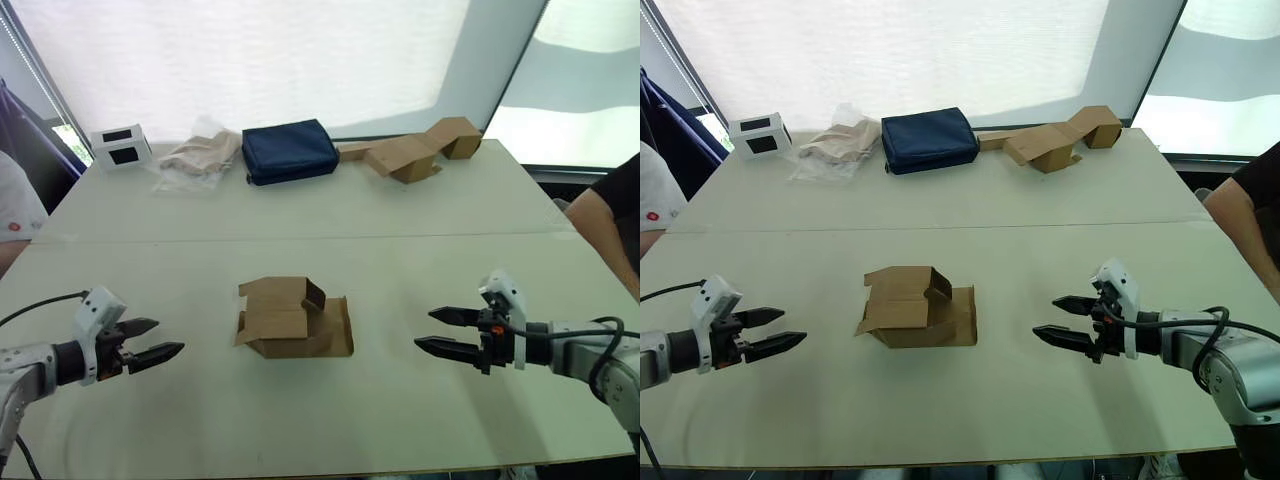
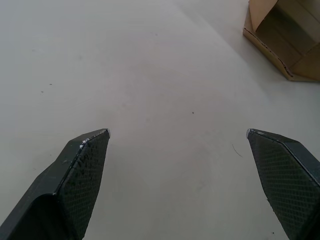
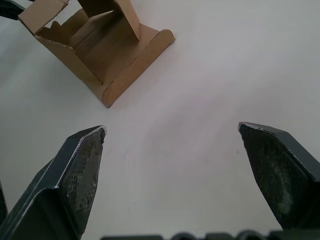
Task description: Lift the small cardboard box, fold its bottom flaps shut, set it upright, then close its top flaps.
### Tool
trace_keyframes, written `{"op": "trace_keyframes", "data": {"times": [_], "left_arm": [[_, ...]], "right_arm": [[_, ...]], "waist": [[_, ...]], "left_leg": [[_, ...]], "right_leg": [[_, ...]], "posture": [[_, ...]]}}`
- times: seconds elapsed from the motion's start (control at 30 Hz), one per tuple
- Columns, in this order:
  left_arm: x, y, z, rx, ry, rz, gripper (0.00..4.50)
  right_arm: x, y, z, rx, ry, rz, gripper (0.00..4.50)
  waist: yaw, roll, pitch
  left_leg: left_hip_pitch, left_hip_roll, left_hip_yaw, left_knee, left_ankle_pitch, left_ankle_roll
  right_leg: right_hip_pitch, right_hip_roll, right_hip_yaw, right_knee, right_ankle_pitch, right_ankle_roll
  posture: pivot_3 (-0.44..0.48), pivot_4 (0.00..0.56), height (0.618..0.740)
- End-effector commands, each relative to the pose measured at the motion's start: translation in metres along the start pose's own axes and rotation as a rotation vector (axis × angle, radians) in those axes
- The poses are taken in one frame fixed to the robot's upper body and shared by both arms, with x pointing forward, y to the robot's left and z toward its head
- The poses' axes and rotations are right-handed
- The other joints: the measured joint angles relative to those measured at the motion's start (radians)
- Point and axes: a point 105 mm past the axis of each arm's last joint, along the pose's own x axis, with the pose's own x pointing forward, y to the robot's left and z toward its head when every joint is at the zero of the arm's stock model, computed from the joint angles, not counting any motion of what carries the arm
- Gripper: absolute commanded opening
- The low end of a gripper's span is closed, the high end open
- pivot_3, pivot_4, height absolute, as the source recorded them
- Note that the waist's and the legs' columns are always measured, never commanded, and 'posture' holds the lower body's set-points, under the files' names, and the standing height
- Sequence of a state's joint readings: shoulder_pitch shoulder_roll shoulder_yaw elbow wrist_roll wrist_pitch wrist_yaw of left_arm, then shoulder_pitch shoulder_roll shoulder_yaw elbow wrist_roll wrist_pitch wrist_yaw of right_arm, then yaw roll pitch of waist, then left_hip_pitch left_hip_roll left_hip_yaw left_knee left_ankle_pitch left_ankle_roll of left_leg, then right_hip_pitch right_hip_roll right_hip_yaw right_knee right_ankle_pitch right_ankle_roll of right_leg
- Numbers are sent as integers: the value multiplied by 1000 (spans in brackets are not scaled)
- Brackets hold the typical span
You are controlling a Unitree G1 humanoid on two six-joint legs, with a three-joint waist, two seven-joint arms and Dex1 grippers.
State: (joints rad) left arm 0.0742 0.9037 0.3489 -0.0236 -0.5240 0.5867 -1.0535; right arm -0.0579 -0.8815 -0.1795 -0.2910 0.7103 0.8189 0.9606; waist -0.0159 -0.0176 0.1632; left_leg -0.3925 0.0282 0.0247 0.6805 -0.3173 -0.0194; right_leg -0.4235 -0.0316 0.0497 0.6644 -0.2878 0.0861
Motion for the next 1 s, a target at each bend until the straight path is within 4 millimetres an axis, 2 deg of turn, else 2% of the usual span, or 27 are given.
{"op": "trace_keyframes", "data": {"times": [0.03,0.5,0.6,0.7,1.0], "left_arm": [[-6,1,10,24,-27,5,4500],[-6,6,17,2,-53,29,4500],[-5,9,19,40,-49,56,4500],[-1,15,28,41,-92,83,4500],[-1,14,31,-6,-74,37,4500]], "right_arm": [[-1,1,7,-36,-28,4,4431],[2,-6,5,-71,-42,-25,4431],[3,-10,6,-70,-48,-42,4431],[5,-13,9,-78,-46,-48,4431],[2,-15,13,-109,-38,-81,4431]], "waist": [[0,0,0],[0,0,0],[0,0,0],[1,0,0],[1,0,0]], "left_leg": [[0,0,0,0,0,0],[0,0,0,1,0,0],[0,0,0,1,0,0],[0,0,0,1,0,0],[0,0,0,1,0,0]], "right_leg": [[0,0,0,0,0,0],[0,1,0,1,0,0],[0,1,0,1,0,0],[0,1,0,1,0,0],[0,2,0,1,0,0]], "posture": [[0,150,740],[0,150,740],[0,150,740],[0,150,740],[0,150,740]]}}
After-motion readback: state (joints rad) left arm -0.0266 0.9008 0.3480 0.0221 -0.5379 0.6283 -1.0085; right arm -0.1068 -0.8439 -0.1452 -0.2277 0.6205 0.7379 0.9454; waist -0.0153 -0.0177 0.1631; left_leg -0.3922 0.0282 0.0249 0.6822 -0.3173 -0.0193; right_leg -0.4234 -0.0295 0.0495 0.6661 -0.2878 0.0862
